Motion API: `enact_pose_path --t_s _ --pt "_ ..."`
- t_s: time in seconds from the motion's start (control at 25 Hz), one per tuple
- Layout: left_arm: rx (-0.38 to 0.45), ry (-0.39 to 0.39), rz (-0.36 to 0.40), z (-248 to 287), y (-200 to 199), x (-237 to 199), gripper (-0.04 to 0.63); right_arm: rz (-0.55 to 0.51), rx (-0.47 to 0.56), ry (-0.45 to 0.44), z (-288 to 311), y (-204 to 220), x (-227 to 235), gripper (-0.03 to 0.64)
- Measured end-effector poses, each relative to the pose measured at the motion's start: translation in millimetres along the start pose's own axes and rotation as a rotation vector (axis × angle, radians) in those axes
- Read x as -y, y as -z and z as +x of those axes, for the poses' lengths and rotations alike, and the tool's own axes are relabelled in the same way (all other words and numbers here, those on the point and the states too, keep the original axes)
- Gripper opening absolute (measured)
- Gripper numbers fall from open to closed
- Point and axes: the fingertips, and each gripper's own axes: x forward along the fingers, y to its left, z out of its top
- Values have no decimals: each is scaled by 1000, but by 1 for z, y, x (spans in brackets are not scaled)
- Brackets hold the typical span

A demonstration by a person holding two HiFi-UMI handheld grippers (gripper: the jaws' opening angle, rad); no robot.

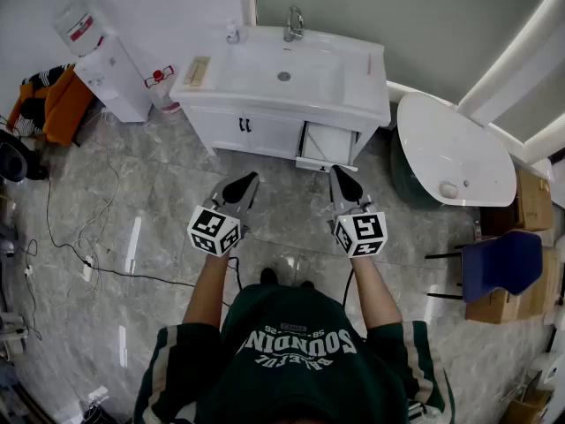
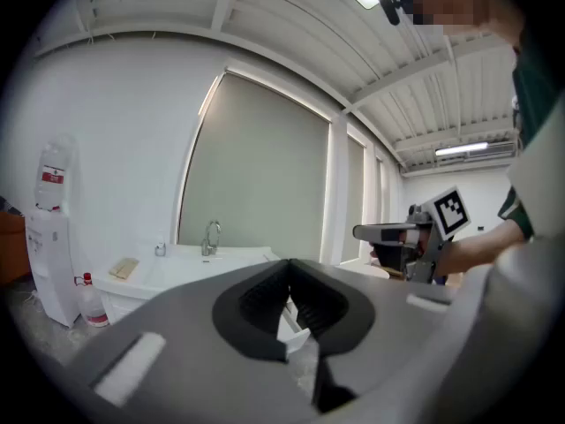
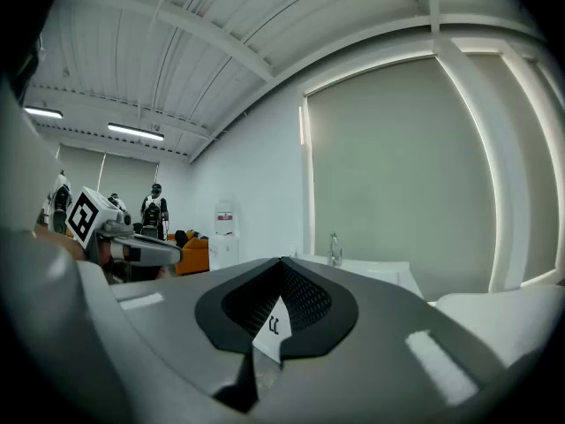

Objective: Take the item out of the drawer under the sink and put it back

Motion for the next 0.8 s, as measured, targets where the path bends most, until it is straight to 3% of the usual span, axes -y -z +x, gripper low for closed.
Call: enact_pose_path --t_s 0.16,0.8 --pt "-4 -7 -5 -5 3 -3 51 40 16 -25 3 -2 -5 3" --pt "-10 23 -21 0 9 -15 51 32 -53 5 15 16 -11 2"
